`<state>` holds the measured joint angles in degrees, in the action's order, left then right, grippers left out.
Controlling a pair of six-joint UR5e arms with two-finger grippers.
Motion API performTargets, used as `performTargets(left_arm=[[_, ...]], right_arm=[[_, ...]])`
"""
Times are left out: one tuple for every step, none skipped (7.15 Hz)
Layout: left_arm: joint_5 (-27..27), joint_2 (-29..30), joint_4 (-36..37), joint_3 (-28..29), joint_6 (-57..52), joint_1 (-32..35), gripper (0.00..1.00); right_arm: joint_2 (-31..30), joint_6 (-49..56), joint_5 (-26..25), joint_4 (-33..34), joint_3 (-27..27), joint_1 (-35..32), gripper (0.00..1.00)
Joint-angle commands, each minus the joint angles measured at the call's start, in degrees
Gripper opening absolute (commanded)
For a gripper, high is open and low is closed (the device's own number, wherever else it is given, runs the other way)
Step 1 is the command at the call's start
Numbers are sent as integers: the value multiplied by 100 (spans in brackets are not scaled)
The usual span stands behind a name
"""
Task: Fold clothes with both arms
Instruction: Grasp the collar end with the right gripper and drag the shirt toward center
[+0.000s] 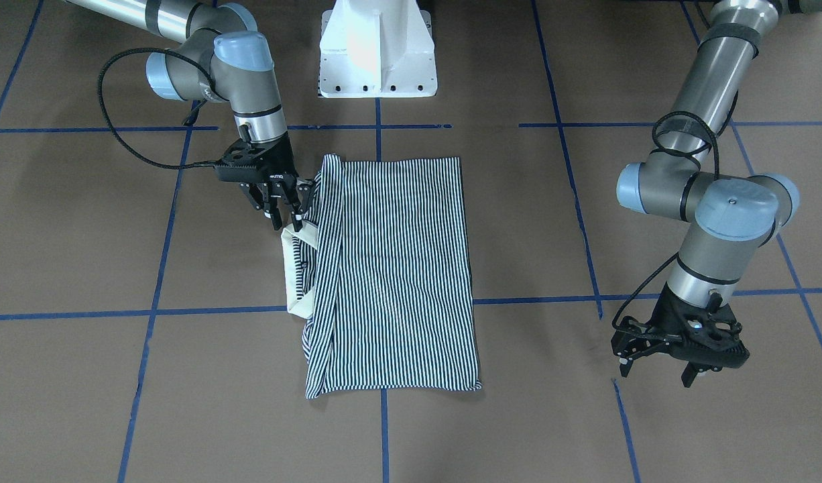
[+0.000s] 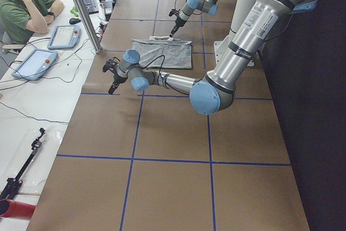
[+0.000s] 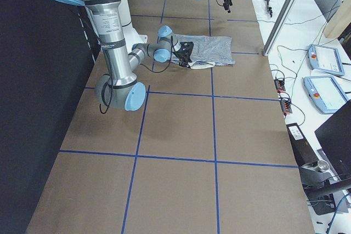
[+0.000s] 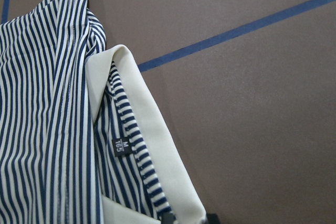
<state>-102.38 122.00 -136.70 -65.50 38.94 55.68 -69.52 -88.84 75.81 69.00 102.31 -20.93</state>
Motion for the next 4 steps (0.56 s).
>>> performTargets(left_arm=[[-1,0,3,3,0,-4,100],[-1,0,3,3,0,-4,100],[-1,0,3,-6,0,-13,100],[-1,0,3,-6,0,-30,100]], right_arm=[[113,368,57,1486,840,253,100],[314,437,5,1885,886,560,100],[533,812,-248,2194,887,850,100],[649,1234,-521,2319,835,1132,100]])
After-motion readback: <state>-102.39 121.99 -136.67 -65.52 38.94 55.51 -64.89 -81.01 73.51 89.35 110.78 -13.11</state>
